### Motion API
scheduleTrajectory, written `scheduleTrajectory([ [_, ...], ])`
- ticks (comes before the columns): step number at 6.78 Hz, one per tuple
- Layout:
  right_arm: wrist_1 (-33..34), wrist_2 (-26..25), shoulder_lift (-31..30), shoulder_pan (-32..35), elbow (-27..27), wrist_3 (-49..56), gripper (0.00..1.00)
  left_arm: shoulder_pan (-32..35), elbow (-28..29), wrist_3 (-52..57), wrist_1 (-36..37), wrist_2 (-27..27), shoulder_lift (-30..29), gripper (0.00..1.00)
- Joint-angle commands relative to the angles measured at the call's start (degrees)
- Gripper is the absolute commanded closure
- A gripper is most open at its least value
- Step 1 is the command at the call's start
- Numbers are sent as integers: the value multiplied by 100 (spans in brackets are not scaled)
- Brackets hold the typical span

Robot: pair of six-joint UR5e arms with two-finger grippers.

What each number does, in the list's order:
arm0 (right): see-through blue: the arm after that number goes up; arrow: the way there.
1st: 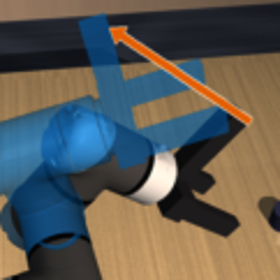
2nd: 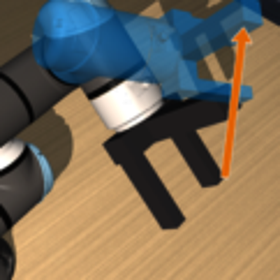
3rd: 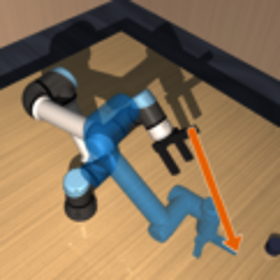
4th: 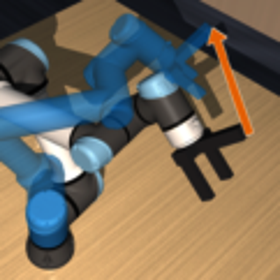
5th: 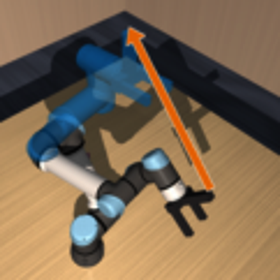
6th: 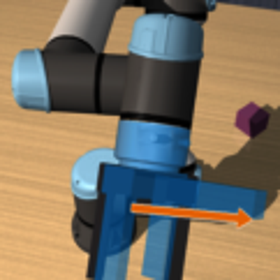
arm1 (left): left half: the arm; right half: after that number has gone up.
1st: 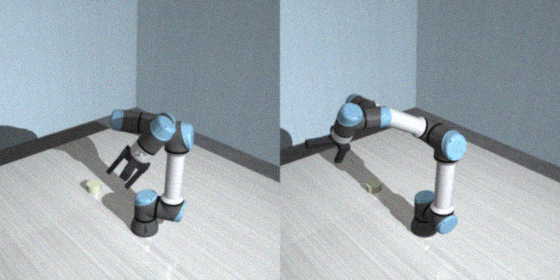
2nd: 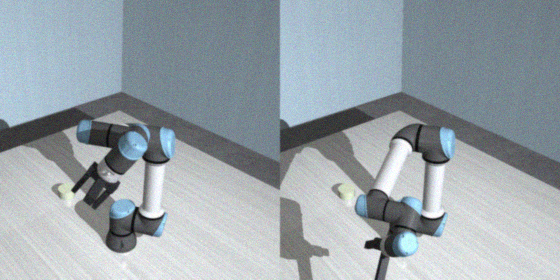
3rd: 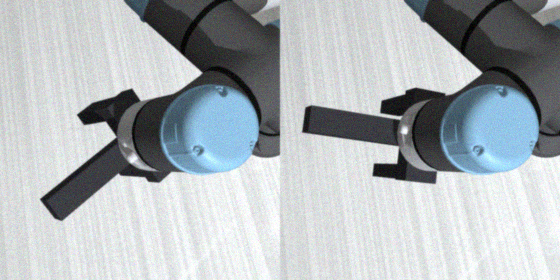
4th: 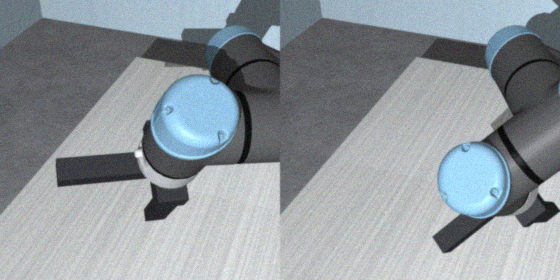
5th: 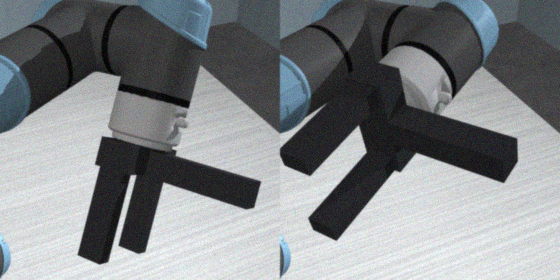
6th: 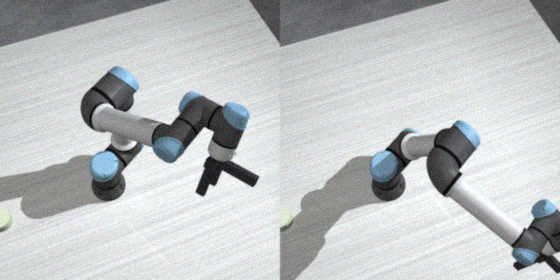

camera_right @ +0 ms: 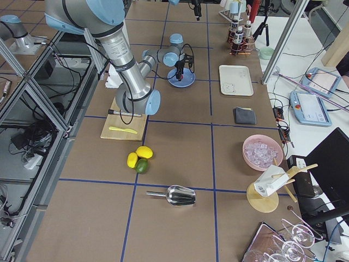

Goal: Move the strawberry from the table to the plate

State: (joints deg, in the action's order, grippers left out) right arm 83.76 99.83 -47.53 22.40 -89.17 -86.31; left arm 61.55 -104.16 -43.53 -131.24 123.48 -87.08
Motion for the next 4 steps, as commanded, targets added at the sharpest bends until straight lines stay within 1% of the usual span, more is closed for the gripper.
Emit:
scheduleTrajectory([
  [1,638,167,-368,202,-894,62,0,6,10,724,-15,9,346,0],
  [2,833,429,-1032,403,-1718,149,0,328,105,1662,11,9,550,0],
  [3,844,728,-1848,666,-2597,741,0,722,419,2316,54,87,569,0],
  [4,826,940,-2700,1113,-3093,1217,0,1309,927,3184,177,610,526,0],
])
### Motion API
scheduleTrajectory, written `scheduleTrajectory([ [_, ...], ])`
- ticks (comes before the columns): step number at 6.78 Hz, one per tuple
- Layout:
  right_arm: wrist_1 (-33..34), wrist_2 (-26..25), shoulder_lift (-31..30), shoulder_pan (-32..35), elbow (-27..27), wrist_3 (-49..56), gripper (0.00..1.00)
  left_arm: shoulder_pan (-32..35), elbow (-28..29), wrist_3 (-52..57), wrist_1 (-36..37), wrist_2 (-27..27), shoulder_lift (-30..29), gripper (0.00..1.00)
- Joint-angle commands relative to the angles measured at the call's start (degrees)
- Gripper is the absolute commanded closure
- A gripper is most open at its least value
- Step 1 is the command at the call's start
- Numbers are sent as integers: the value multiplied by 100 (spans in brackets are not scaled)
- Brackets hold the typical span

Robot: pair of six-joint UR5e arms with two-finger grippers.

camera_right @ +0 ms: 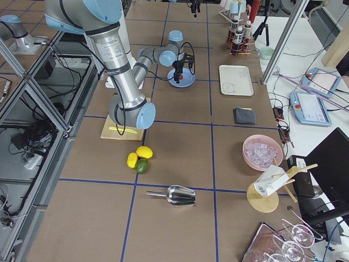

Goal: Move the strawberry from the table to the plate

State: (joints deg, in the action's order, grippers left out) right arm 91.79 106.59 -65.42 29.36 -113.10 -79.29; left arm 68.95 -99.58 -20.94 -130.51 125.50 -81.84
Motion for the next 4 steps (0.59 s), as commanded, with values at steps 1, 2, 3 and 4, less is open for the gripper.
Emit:
scheduleTrajectory([
  [1,-38,544,-1590,987,-966,1416,0,1028,658,1804,601,614,-60,0],
  [2,-56,1295,-2145,1915,-1003,2644,0,1363,625,2404,1276,616,-174,0],
  [3,-56,1956,-2550,2820,-960,3735,0,1689,607,2828,1996,633,-375,0],
  [4,-47,2302,-3016,3691,-725,5112,0,2057,546,3354,3038,694,-638,0],
])
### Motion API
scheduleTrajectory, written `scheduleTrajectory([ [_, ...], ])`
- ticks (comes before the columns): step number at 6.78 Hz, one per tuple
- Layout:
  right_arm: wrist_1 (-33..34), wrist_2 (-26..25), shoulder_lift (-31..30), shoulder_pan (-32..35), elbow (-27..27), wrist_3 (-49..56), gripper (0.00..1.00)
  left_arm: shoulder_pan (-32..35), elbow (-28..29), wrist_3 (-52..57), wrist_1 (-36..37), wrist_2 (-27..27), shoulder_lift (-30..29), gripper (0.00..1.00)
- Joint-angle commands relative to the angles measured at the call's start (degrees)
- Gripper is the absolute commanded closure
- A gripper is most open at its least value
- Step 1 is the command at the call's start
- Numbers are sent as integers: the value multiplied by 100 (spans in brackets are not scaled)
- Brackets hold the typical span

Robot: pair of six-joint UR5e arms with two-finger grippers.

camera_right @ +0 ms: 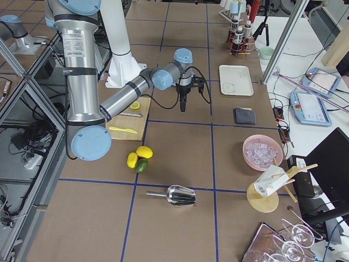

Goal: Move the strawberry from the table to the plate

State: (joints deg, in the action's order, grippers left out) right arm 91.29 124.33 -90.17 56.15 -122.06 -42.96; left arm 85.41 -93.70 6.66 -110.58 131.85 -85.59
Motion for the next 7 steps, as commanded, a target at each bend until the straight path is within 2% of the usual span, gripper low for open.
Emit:
scheduleTrajectory([
  [1,20,818,-728,1786,661,2798,0,615,-321,713,2031,217,-405,0],
  [2,21,1160,-756,2316,1171,3664,0,617,-837,653,3207,332,-484,0],
  [3,21,1181,-835,2548,1419,3977,0,625,-886,670,3393,359,-337,0],
  [4,3,1321,-1053,2724,1596,4485,0,582,-799,644,3325,342,-370,0],
  [7,-84,1340,-1239,2910,1519,4595,0,564,-509,678,3140,332,-327,0],
])
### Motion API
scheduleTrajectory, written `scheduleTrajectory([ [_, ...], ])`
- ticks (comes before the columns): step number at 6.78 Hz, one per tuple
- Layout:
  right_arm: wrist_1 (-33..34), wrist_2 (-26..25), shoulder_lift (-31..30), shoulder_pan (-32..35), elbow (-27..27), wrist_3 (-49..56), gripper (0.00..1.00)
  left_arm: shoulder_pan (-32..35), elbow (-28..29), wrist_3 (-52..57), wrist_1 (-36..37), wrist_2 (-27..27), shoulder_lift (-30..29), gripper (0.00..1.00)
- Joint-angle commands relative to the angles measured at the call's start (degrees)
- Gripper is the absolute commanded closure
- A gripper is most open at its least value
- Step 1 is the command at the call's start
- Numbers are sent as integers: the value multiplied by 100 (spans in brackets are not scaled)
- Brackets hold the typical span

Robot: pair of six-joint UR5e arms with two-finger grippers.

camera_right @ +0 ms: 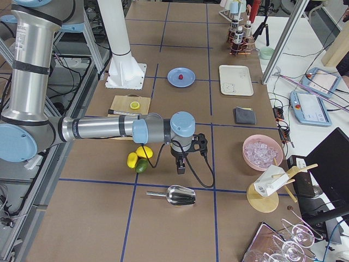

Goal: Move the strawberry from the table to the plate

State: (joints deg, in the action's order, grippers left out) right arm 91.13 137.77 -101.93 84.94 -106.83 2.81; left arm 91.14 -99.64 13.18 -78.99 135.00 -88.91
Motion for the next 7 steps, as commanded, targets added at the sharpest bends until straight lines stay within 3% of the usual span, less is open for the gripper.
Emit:
scheduleTrajectory([
  [1,-130,-13,-55,32,47,-17,0,-9,137,18,-238,78,-21,0],
  [4,-139,-4,-64,40,30,-17,0,0,478,45,-442,-9,-205,0],
  [7,-130,-22,-29,32,30,-61,0,-9,227,36,-468,44,356,0],
])
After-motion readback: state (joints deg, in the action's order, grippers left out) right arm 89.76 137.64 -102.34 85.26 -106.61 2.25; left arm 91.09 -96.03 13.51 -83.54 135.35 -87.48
